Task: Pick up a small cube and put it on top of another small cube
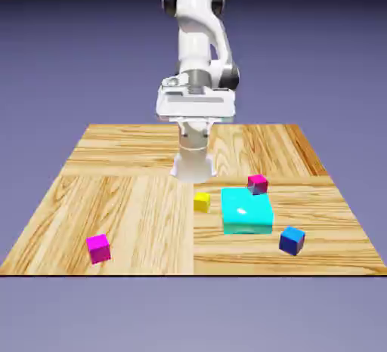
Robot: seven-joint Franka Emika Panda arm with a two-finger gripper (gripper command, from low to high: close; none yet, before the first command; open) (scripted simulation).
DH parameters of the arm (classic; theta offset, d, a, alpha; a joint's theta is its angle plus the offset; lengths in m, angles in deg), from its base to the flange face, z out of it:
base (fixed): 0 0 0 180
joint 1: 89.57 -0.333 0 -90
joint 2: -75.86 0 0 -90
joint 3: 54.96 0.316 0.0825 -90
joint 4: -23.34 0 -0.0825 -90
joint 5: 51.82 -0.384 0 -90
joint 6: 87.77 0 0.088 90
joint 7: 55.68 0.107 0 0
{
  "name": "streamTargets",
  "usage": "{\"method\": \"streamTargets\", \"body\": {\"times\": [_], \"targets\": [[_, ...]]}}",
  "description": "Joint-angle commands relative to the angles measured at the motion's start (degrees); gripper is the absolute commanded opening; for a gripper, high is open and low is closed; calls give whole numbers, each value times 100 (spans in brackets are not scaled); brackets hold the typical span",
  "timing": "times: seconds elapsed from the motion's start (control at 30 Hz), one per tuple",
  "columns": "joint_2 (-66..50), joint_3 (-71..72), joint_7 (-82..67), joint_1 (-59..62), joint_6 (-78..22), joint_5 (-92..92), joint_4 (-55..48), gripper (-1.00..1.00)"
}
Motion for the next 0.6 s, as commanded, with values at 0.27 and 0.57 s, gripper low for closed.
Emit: {"method": "streamTargets", "body": {"times": [0.27, 0.57], "targets": [[-1869, 1202, 1668, 538, -1117, -26, -1102, 0], [-3738, 2404, 3335, 1076, -2234, -52, -2204, 0]]}}
